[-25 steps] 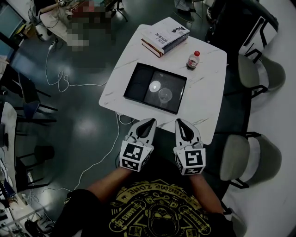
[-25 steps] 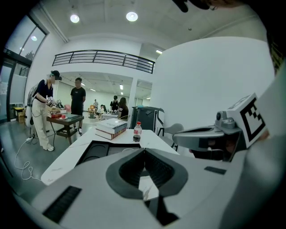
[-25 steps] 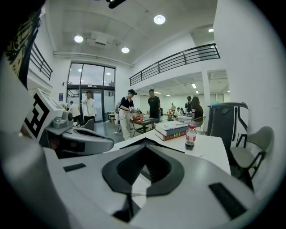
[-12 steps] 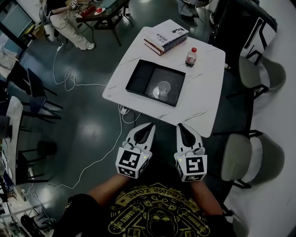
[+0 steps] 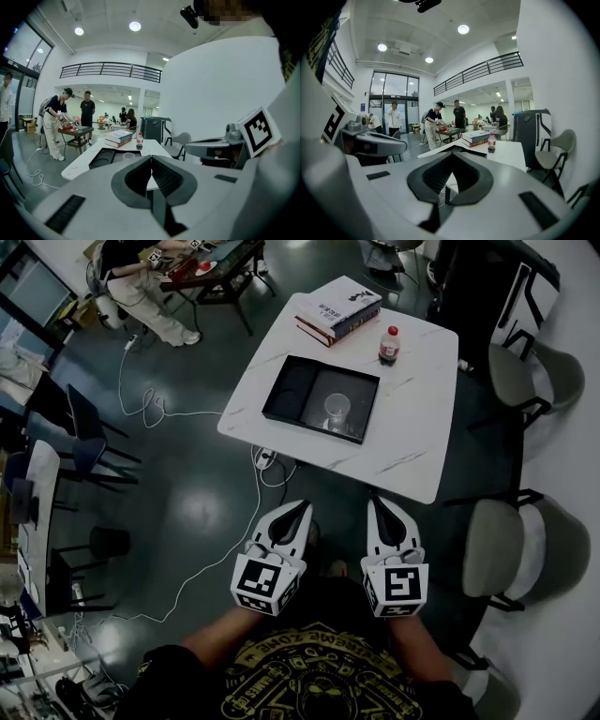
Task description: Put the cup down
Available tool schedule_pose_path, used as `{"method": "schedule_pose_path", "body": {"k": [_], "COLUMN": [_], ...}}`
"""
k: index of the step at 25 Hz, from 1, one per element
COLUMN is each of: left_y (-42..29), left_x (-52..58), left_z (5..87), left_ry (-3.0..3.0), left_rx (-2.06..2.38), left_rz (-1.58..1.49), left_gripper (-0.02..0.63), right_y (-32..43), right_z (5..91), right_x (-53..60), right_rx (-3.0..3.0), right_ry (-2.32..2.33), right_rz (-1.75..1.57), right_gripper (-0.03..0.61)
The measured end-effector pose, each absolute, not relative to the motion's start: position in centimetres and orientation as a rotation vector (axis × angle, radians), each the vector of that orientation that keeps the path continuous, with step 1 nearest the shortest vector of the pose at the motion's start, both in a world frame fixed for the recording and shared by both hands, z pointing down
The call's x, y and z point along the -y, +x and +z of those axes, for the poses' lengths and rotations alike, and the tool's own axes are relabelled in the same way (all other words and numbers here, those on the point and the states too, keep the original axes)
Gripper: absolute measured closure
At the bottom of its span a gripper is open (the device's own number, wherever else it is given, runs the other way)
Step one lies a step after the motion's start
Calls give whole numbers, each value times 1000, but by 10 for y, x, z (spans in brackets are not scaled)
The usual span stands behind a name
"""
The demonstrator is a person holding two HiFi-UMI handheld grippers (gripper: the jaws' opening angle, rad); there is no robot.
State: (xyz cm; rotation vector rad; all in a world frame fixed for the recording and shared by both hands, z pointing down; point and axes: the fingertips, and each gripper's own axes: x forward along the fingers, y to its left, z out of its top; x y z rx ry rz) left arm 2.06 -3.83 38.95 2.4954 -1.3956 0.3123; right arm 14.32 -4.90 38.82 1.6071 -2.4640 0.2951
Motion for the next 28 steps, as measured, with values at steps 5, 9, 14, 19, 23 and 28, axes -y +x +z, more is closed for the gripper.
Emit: {"method": "schedule_pose_path", "body": {"k": [5, 9, 14, 19, 23, 28], "left_y": [19, 13, -10, -40, -67, -91], "left_x": [25, 16, 9, -3, -15, -31], "left_z": [389, 383, 377, 374, 378, 386], "left_ry": [2501, 2539, 2565, 2609, 2618, 2631], "left_rx": [1377, 1357, 1337, 1279, 1211, 1102], "left_rz": [301, 296, 274, 265, 254, 230], "left_gripper": [603, 603, 603, 603, 603, 603], "right_y": [144, 131, 107, 76, 47, 25], "right_z": [388, 383, 377, 371, 366, 372], "right_x": [37, 28, 17, -1, -19, -48], "right_rx": [2448, 2443, 2427, 2389, 2359, 2304], "right_ry": [1630, 1628, 1651, 1690, 1733, 1798], "right_rz": [303, 293, 295, 286, 285, 316], "right_gripper": [572, 572, 572, 572, 572, 572]}}
